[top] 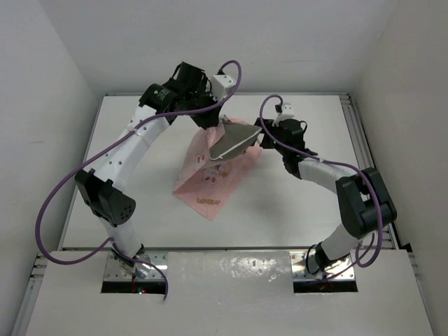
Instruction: Put the pillow into the pillowcase
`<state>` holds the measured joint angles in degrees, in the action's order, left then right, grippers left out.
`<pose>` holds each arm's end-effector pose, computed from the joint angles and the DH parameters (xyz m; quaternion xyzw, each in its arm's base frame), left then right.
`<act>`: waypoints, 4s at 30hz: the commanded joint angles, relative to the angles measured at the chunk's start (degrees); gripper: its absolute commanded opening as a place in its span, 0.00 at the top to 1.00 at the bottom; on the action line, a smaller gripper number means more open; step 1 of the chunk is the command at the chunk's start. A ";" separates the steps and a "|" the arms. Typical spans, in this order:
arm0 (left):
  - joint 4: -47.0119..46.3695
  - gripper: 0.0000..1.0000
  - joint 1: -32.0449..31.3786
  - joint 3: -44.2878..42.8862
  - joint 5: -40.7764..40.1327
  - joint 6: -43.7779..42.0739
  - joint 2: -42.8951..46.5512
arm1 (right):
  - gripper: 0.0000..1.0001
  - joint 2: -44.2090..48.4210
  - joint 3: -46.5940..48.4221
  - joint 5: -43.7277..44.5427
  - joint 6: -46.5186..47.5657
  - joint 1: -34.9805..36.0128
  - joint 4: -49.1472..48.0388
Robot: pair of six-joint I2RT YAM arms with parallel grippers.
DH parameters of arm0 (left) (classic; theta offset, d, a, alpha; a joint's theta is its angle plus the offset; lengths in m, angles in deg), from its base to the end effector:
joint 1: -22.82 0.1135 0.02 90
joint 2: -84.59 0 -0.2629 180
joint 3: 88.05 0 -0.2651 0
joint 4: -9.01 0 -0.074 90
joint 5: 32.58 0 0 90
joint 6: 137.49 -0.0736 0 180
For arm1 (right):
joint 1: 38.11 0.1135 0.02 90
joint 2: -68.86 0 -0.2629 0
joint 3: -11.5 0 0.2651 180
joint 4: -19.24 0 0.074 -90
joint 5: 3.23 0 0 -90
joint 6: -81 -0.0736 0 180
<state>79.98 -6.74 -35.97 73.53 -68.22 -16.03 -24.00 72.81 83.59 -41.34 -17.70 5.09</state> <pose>0.3454 -0.2194 0.3936 0.4367 0.8006 -0.1584 0.3784 0.3732 0.1432 0.1933 0.0674 0.8030 0.2829 0.5202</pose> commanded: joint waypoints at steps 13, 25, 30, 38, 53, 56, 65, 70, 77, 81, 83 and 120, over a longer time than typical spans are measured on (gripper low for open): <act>-4.89 1.00 0.99 -4.77 4.71 -2.48 3.06 | 0.88 -10.68 3.81 -13.35 -1.93 -1.41 -19.53; -9.37 1.00 12.60 -9.07 -3.02 10.62 -0.46 | 1.00 8.13 21.10 -27.83 -2.37 -5.20 23.59; -9.81 1.00 12.77 -9.34 -2.14 11.41 -2.65 | 1.00 9.63 27.62 -37.94 -16.07 -5.64 17.57; -9.11 1.00 14.27 -11.72 -0.91 11.33 -1.69 | 1.00 6.65 28.68 -38.50 -28.59 -4.24 9.70; -17.81 0.80 3.72 17.63 7.34 -2.02 -10.48 | 1.00 -6.19 11.11 -18.45 -15.49 -5.30 26.52; -16.68 0.49 3.81 21.24 8.22 -6.42 -9.34 | 1.00 -6.81 6.71 -16.42 -15.03 -3.53 22.40; -2.53 0.06 4.61 18.16 12.44 -15.11 -0.21 | 1.00 -7.51 4.68 -16.07 -16.27 -1.86 20.72; 0.20 0.09 -2.67 22.73 8.76 -20.91 4.98 | 1.00 -7.78 4.16 -16.16 -16.62 -1.33 20.37; -5.24 0.39 -9.37 34.77 -2.23 -23.74 5.26 | 1.00 -7.60 2.49 -16.95 -17.67 -0.98 19.40; -7.95 0.23 -10.51 39.86 -6.26 -26.38 5.52 | 1.00 -7.16 2.13 -16.95 -17.76 -0.89 19.67; -10.85 0.23 -10.52 41.19 -8.90 -25.42 5.43 | 1.00 -6.90 2.05 -16.86 -17.76 -0.80 19.49; -6.81 1.00 34.21 -28.66 18.69 9.39 1.13 | 1.00 2.33 52.47 -38.82 -8.34 -14.07 65.63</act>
<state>82.07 21.76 -57.48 95.11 -62.41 -15.68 -21.39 117.88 47.61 -48.05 -28.04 65.18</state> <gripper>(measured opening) 0.006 0.002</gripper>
